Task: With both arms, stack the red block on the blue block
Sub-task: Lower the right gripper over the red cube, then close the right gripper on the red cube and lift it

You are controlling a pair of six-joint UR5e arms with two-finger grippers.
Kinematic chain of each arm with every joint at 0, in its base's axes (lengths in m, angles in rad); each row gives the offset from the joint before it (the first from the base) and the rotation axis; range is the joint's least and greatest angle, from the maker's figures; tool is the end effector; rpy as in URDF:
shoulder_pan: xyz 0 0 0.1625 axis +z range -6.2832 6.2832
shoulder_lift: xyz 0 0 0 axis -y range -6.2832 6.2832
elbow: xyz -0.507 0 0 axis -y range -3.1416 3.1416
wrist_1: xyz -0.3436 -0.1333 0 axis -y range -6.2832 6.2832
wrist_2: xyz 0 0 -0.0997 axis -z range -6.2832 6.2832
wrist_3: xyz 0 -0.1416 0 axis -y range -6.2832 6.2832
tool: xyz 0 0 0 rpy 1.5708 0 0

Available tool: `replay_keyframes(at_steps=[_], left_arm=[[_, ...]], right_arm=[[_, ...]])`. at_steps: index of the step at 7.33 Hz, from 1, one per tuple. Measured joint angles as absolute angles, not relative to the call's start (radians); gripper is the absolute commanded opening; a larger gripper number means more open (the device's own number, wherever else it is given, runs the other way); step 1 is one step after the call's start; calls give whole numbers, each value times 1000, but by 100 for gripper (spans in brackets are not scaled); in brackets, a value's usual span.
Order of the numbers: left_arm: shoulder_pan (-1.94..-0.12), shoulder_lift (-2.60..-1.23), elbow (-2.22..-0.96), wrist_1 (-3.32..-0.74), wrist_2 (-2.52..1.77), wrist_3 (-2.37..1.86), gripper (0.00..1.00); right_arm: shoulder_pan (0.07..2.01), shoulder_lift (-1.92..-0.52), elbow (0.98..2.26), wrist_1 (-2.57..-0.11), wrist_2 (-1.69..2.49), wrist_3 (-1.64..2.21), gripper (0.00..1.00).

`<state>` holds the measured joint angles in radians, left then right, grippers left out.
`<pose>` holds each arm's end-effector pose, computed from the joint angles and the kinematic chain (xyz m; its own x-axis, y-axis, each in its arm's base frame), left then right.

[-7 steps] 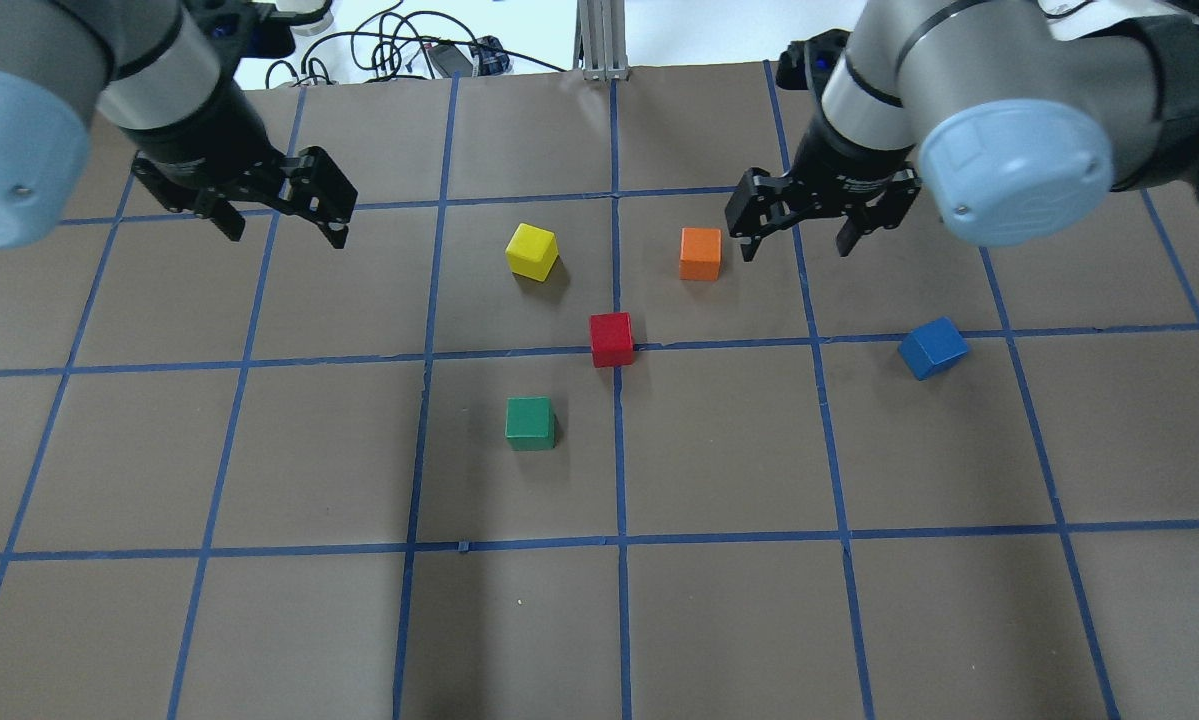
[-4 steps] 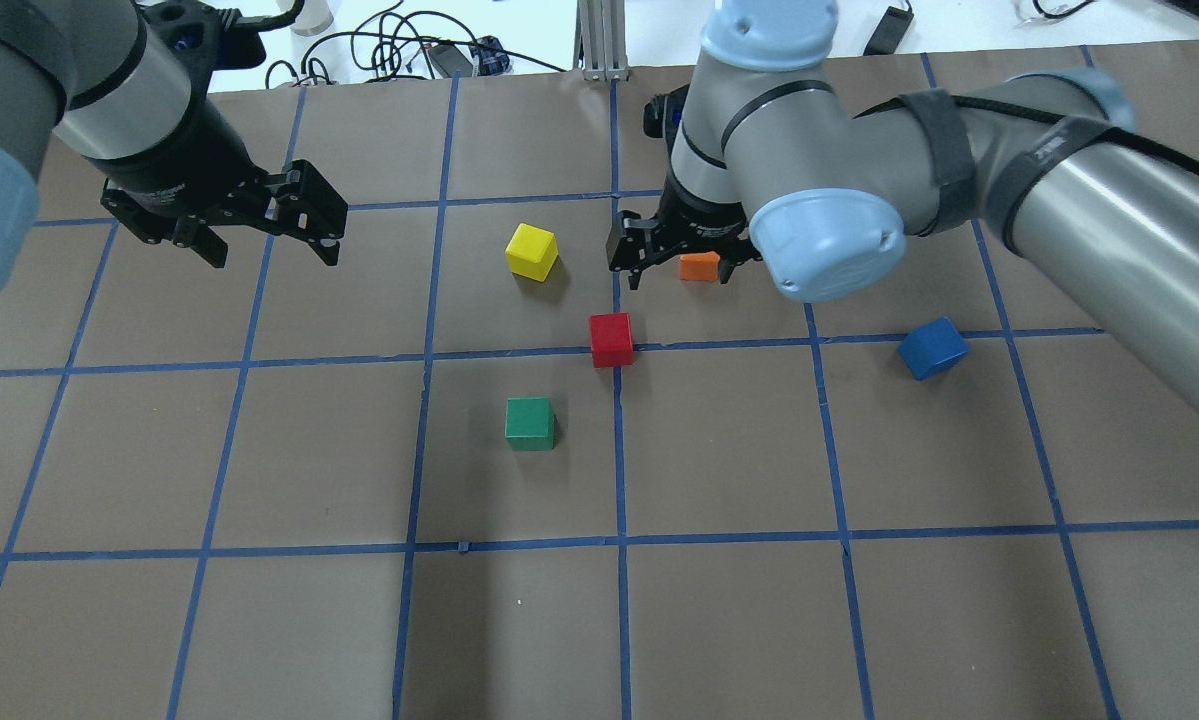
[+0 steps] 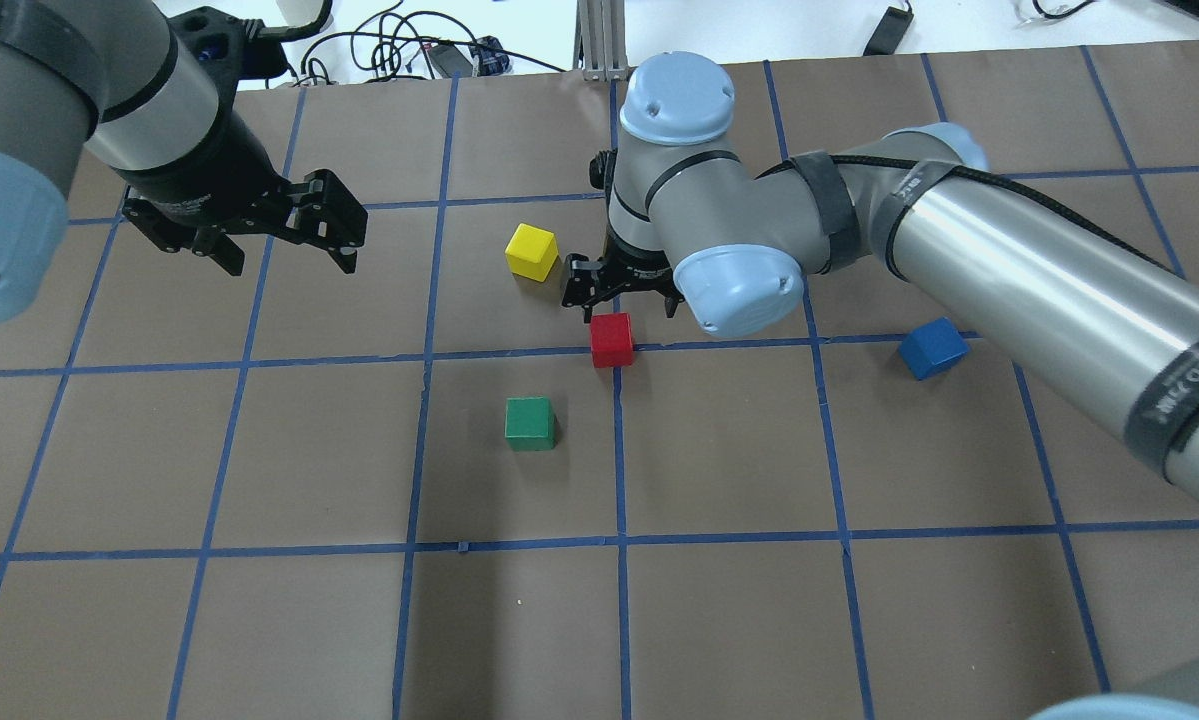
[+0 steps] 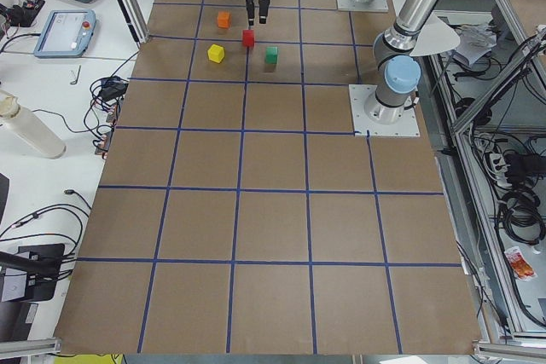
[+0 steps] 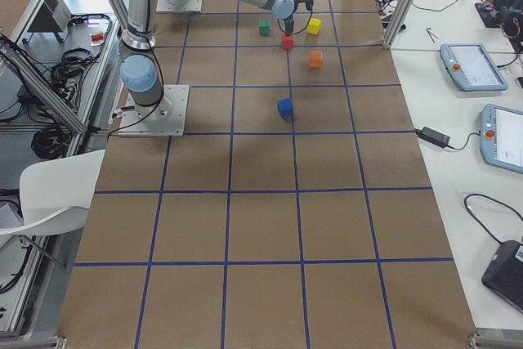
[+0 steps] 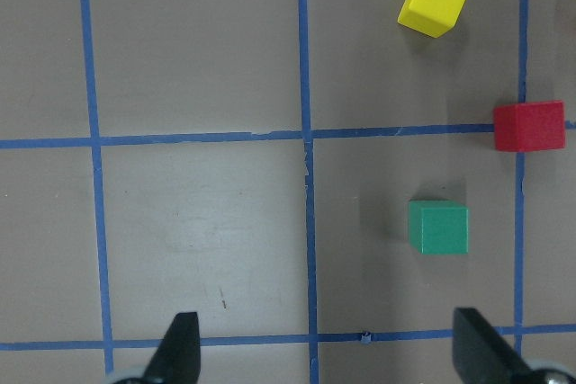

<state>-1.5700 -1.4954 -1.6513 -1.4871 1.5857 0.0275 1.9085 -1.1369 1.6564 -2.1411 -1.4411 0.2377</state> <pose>-0.1309 -0.4160 0.5330 -0.9995 0.0254 -0.0170 0.0267 0.9966 -0.0781 0.3478 -0.5330 0.3168 -0.9851 -0.1034 -0.1375 -0.1018 0.9946 -0.0189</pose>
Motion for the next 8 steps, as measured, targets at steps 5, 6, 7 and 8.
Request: replay_keyframes(at_steps=[5, 6, 7, 8], left_arm=[[-1559, -1513, -1608, -1475, 1589, 35, 100], [-1559, -1516, -1605, -1475, 1588, 35, 100], [-1561, -1518, -1606, -1473, 1586, 35, 100], [-1564, -1520, -1609, -1472, 1585, 33, 100]], right_arm=[[1921, -1036, 1616, -2161, -1437, 275, 100], [1924, -1015, 1598, -2161, -1437, 283, 83], [1927, -1002, 1591, -2161, -1437, 287, 28], [1929, -996, 1589, -2157, -1438, 287, 0]])
